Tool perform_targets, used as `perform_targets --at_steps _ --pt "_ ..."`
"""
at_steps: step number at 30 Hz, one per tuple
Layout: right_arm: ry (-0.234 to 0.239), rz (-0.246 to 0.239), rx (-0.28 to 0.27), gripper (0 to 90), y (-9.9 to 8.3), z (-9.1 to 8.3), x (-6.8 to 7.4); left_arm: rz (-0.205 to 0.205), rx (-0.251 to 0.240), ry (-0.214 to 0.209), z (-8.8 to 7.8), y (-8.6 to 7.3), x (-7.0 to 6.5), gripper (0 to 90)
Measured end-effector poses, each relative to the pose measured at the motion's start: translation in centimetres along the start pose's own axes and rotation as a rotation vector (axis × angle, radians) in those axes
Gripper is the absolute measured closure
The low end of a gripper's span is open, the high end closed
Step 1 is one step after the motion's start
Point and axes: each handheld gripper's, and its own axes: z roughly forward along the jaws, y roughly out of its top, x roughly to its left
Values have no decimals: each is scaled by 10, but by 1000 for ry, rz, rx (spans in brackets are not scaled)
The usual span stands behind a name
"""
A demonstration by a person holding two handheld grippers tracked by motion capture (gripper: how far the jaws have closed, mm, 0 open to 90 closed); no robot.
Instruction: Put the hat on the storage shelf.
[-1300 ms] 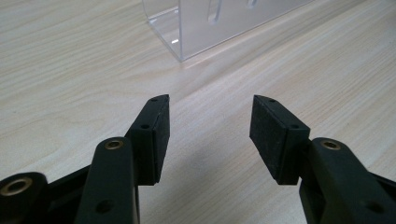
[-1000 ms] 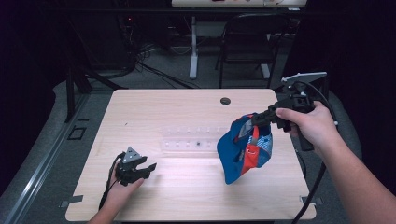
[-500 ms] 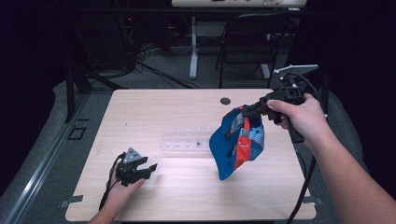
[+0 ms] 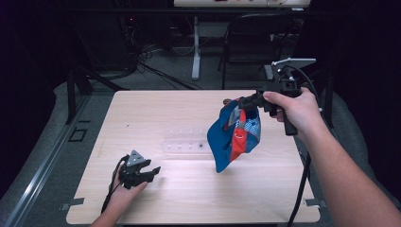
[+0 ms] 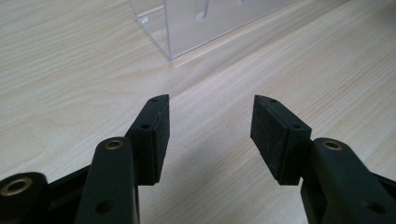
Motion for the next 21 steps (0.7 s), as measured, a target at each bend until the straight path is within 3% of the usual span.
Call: perform_targets --at_steps 21 --pt "-6 -11 -74 777 29 26 20 3 0 -8 0 0 0 479"
